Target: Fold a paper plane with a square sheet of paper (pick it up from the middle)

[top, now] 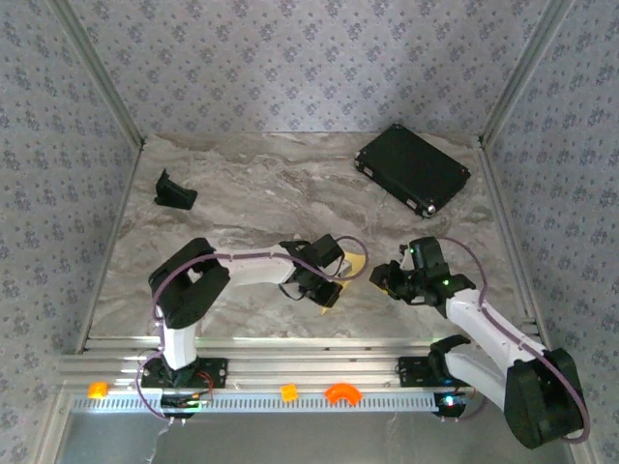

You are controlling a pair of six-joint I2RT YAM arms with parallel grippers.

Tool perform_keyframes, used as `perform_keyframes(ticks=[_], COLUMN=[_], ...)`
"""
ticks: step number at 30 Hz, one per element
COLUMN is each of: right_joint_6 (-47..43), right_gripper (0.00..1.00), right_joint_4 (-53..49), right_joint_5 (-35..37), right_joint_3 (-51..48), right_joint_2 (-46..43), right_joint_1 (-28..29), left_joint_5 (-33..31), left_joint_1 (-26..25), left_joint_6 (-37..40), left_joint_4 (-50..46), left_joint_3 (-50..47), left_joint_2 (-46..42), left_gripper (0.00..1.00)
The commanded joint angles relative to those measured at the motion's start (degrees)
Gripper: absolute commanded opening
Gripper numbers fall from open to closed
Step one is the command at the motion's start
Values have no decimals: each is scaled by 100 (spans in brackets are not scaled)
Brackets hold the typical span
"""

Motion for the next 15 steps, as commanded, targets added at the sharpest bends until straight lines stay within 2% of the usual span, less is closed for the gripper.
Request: perform_keyframes(ticks=[1,10,15], right_joint_6=[-110,191,271], right_gripper=[26,23,16], right_joint_4=[485,1588,2176], right_joint_5=[-78,-750,-976], right_joint_3=[-214,-511,-437], right_joint_2=[-135,212,789], right_joint_1=[11,28,180], left_joint_5=[665,1501,1783], left_joint_1=[154,428,504], left_joint_6=[-292,-869,-1074], left_joint_4=[265,1297,1621], left_joint_3=[-59,-563,-681], left_joint_2=[64,82,177], left_gripper=[0,0,0])
